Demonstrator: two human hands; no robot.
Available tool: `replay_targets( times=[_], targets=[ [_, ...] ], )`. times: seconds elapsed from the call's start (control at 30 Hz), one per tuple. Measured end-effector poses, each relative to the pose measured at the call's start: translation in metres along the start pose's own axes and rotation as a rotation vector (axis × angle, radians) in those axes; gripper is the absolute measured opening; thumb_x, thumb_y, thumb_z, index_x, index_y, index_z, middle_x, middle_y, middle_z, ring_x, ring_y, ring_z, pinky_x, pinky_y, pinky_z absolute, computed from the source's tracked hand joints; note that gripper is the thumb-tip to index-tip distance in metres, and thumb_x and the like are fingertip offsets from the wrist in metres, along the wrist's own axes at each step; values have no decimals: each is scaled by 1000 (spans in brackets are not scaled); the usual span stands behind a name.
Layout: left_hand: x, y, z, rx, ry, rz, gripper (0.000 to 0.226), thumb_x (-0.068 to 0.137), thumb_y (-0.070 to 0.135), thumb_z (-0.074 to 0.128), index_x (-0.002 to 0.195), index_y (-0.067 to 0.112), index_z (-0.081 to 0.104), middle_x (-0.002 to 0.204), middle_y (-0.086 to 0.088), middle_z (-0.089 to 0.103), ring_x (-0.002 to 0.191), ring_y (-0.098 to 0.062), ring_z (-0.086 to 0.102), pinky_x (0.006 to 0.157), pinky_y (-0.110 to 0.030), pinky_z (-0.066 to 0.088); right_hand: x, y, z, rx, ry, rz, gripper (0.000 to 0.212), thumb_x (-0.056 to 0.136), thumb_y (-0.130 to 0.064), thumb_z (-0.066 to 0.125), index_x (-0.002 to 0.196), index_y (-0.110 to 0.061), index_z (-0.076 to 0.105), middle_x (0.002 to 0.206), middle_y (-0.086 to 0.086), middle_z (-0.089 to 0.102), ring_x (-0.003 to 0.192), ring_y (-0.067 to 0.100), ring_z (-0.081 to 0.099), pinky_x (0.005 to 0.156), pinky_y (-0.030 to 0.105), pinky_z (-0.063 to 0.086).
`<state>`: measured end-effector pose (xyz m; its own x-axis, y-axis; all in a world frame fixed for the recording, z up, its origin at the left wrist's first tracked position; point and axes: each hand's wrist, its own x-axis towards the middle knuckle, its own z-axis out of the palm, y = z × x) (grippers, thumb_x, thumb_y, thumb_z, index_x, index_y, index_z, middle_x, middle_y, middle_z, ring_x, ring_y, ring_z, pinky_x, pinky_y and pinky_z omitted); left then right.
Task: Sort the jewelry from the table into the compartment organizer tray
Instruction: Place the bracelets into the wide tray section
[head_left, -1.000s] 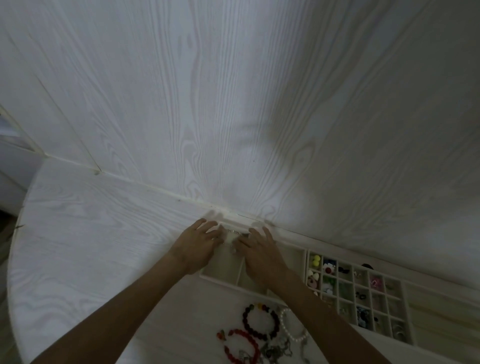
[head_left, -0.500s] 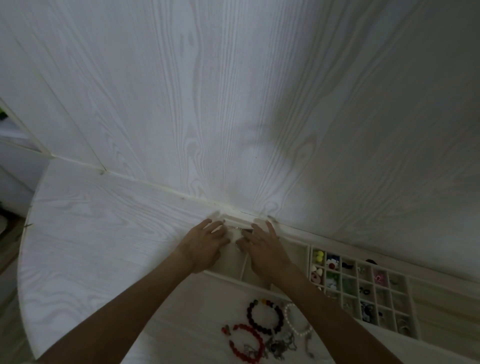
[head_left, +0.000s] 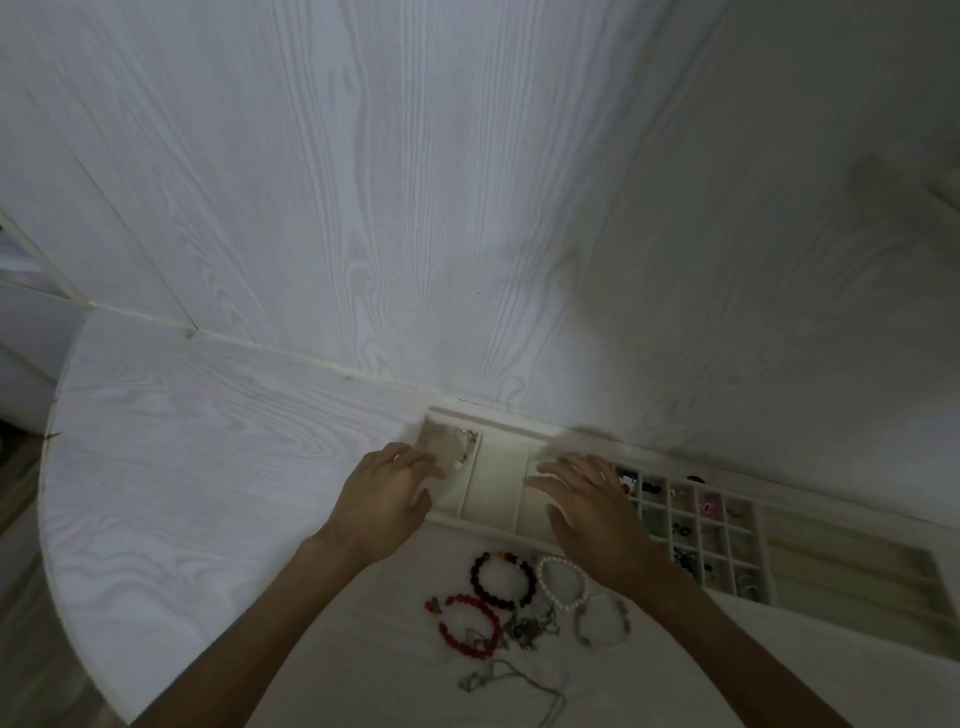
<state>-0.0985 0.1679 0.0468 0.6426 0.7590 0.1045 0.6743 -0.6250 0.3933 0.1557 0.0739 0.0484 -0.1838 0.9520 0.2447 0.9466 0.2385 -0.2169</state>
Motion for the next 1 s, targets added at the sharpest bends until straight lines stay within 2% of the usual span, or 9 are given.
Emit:
replay_targets(
  times=[0.2, 0.3, 0.4, 0.47, 0.6, 0.67, 0.73, 0.9, 1.0],
  targets=[
    [-20, 52, 28, -247, -221, -47, 34, 95, 14, 47, 122, 26, 62, 129, 9, 58, 117, -10, 51, 93, -19, 42, -81, 1, 7, 45, -10, 138, 28, 73, -15, 64, 100, -20, 69, 97, -3, 65, 97, 14, 48, 85, 21, 31],
    [-22, 76, 51, -322, -272, 82, 43, 93, 4, 43, 128, 23, 59, 131, 16, 51, 118, 0, 44, 96, -12, 35, -106, -6, 25, 98, -12, 248, 27, 70, -17, 67, 96, -20, 69, 94, -2, 66, 95, 13, 48, 77, 17, 31],
    [-22, 87, 76, -244, -318, 213, 46, 88, 3, 45, 130, 19, 58, 138, 2, 52, 126, -15, 46, 105, -23, 36, -121, -16, 44, 132, -56, 310, 35, 66, -16, 72, 99, -24, 66, 94, -4, 62, 87, 11, 45, 63, 22, 40],
    [-23, 91, 88, -163, -309, 286, 42, 78, 4, 56, 117, 17, 67, 123, -3, 64, 114, -22, 58, 99, -32, 47, -127, -21, 50, 136, -90, 346, 40, 63, -17, 76, 101, -26, 64, 94, -5, 61, 83, 10, 45, 58, 23, 41],
    [-27, 93, 103, -44, -329, 350, 42, 61, 19, 63, 102, 24, 71, 107, 2, 68, 99, -22, 67, 80, -36, 57, -135, -24, 56, 180, -63, 440, 28, 70, -26, 69, 98, -27, 66, 100, -6, 62, 89, 11, 51, 67, 19, 41],
    [-29, 95, 104, -37, -335, 364, 39, 56, 25, 63, 95, 29, 71, 103, 6, 68, 95, -17, 67, 75, -29, 56, -143, -24, 60, 220, -60, 456, 31, 73, -25, 68, 104, -24, 67, 110, -2, 65, 101, 16, 54, 79, 29, 52],
    [-27, 95, 99, 1, -290, 359, 28, 57, 35, 62, 84, 34, 70, 95, 12, 67, 88, -11, 67, 69, -20, 52, -149, -24, 62, 243, -59, 411, 37, 77, -23, 65, 114, -22, 66, 122, 2, 63, 114, 19, 54, 95, 39, 49],
    [-25, 92, 97, -11, -214, 295, 11, 66, 34, 72, 74, 28, 68, 85, 10, 66, 85, -16, 63, 78, -22, 43, -162, -17, 50, 316, -13, 330, 31, 82, -21, 58, 112, -21, 66, 123, -2, 61, 117, 9, 47, 106, 15, 30],
    [-26, 88, 96, -70, -268, 221, 15, 68, 23, 77, 80, 18, 71, 99, 0, 69, 100, -25, 61, 84, -32, 47, -165, -14, 43, 425, 134, 526, 30, 84, -7, 56, 107, -23, 68, 118, -8, 61, 113, 4, 52, 101, 15, 38]
  ],
)
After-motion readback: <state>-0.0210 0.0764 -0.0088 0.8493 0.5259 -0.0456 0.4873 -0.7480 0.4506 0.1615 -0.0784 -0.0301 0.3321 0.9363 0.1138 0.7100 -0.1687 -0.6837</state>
